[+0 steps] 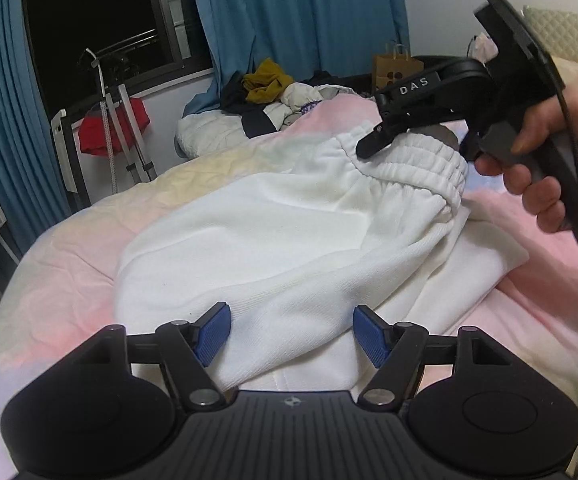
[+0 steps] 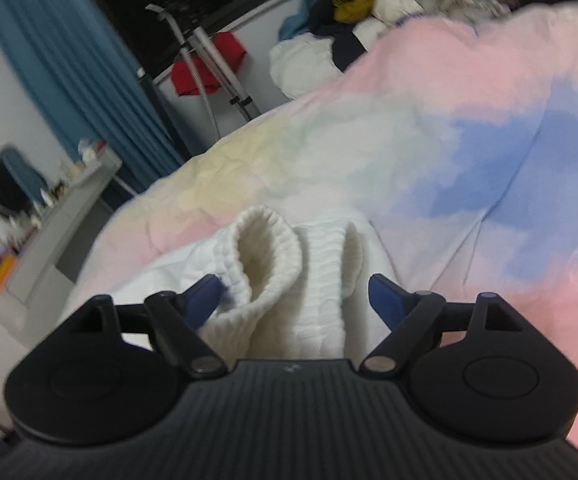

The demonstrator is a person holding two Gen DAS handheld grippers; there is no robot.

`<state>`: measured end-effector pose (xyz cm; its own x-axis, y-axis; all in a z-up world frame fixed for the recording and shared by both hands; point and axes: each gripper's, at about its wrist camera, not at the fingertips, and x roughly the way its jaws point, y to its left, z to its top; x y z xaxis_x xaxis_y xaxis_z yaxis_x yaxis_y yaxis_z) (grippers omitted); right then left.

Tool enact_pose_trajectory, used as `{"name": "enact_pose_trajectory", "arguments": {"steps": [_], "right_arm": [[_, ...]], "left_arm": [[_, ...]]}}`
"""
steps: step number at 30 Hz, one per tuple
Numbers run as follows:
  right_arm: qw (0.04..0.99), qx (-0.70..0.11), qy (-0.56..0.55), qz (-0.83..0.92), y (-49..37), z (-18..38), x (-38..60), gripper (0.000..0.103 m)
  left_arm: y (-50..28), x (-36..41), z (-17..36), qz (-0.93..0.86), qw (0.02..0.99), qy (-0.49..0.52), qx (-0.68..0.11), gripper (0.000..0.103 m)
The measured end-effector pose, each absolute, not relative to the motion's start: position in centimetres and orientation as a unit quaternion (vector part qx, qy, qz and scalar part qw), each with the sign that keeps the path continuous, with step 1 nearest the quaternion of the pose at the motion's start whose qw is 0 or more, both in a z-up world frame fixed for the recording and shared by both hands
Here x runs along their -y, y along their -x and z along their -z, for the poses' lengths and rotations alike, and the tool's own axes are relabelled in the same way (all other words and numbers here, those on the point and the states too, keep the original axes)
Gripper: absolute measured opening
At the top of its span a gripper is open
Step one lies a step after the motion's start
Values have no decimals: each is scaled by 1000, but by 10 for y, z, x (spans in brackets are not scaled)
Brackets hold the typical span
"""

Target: Fold clothes

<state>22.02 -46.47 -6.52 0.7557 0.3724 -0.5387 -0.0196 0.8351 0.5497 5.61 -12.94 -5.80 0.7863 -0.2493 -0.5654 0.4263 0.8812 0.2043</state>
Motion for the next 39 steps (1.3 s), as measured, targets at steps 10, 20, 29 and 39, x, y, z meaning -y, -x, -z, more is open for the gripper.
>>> {"name": "enact_pose_trajectory", "arguments": {"steps": [10, 20, 29, 39], "right_arm": [[918, -285, -256, -108, -203, 47, 464, 23], [944, -212, -236, -89, -189, 19, 484, 21], [908, -304, -285, -54, -205, 62, 507, 31], [894, -306, -325, -49, -149, 53, 510, 84]], "left_arm": [[-59, 119, 56, 185, 933, -155, -267, 70], [-46, 120, 53, 224, 932, -150, -241, 70], [-48, 106, 49, 240, 929, -89, -266, 69], [-80, 35, 18, 198, 930, 125, -282, 83]]}}
